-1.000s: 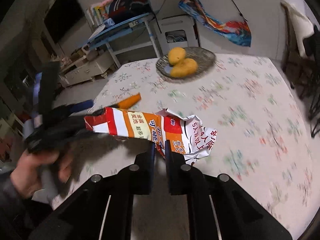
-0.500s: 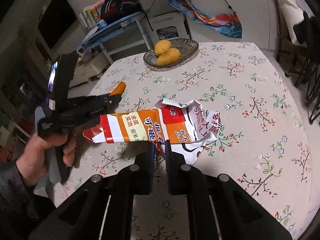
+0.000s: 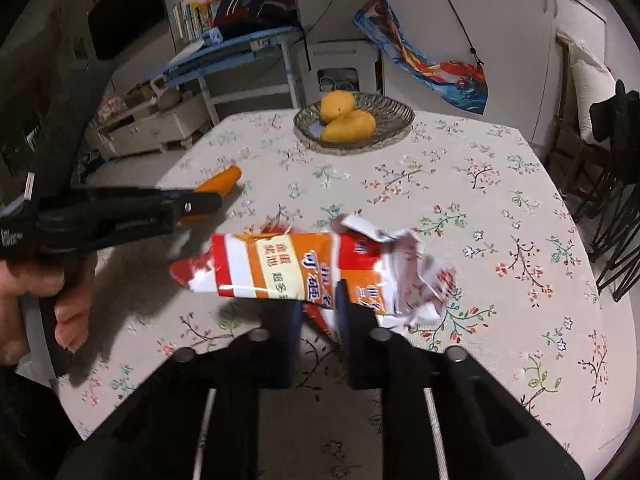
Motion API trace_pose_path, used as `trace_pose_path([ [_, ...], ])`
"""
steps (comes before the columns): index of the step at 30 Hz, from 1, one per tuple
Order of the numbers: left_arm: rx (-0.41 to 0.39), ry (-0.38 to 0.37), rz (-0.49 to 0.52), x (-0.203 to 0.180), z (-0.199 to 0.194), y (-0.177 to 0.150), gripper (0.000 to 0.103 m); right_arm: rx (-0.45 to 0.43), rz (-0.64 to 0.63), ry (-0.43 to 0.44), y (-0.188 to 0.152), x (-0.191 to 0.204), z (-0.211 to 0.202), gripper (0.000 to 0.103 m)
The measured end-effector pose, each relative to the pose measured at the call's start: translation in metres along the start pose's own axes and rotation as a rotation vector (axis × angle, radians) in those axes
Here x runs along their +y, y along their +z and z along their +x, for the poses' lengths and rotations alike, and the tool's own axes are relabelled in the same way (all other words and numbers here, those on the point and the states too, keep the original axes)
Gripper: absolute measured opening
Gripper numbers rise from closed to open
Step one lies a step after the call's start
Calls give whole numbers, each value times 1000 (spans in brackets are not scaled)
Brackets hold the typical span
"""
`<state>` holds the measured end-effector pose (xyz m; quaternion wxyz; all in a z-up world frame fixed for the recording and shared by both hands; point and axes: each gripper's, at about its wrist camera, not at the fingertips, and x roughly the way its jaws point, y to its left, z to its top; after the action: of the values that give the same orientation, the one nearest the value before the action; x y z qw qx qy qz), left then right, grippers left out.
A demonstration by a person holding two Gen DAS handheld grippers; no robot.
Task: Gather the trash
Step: 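Lift the chip wrapper with the right gripper while the left lifts the long peel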
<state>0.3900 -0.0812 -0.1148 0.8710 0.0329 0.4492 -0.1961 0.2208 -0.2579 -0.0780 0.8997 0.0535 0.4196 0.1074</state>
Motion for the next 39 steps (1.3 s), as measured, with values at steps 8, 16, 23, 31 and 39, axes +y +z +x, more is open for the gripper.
trace_pose_path([
  [8, -46, -49, -43, -5, -43, -21, 17, -36, 169, 120, -7, -15, -28, 10],
  [16, -103, -46, -41, -21, -85, -59, 17, -71, 259, 199, -39, -8, -64, 9],
  [23, -141, -49, -66, -33, -113, -95, 17, -101, 337, 228, -64, -10, -89, 8],
  [31, -143, -53, -75, -38, -128, -122, 17, -127, 375, 248, -76, -13, -105, 7],
  [39, -129, -38, -81, -38, -131, -133, 17, -88, 354, 198, -82, -11, -100, 16],
])
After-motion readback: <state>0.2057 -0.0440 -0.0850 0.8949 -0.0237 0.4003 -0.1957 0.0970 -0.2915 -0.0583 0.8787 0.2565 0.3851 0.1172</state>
